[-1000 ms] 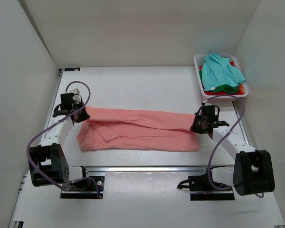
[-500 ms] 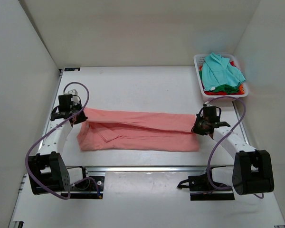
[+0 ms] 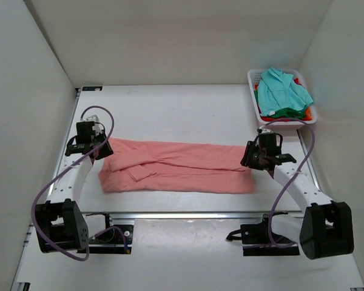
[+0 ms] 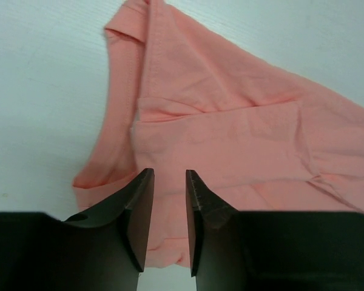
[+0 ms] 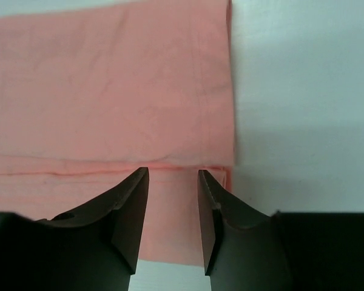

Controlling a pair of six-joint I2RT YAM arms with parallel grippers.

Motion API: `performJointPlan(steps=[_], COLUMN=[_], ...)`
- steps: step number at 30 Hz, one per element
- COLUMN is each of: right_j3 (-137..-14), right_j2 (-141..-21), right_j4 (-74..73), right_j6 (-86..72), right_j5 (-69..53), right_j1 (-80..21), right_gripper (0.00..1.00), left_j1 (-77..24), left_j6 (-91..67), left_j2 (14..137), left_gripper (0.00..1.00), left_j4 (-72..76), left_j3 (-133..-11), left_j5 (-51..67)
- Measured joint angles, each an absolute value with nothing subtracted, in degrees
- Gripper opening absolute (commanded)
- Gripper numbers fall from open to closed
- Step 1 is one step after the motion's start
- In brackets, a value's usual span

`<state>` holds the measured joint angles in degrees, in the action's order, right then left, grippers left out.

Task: Fold and stack the t-shirts
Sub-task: Fold the other side of the tshirt into a rectangle, then rotate the tshirt 90 degrees

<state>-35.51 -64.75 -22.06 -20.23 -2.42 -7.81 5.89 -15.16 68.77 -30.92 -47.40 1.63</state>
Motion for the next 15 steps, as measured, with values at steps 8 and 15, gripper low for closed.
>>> performJointPlan(steps=[8,15], right_j3=[-49.08,-54.3], right_j2=[-79.35,-91.55], right_j4=[-18.94,-17.78], right_j6=[-14.92,-13.19], right_j5=[-3.53,-4.34], right_j1=[-10.31,-12.51], right_gripper=[0.27,0.26], left_j1=[-8.21,-12.38], left_j6=[-24.49,-30.3], left_j2=[70.13,88.64], left_gripper=[0.23,0.2], left_j4=[-25.26,-22.85], left_j3=[-45.21,-46.39], left_j5=[1.45,-1.28])
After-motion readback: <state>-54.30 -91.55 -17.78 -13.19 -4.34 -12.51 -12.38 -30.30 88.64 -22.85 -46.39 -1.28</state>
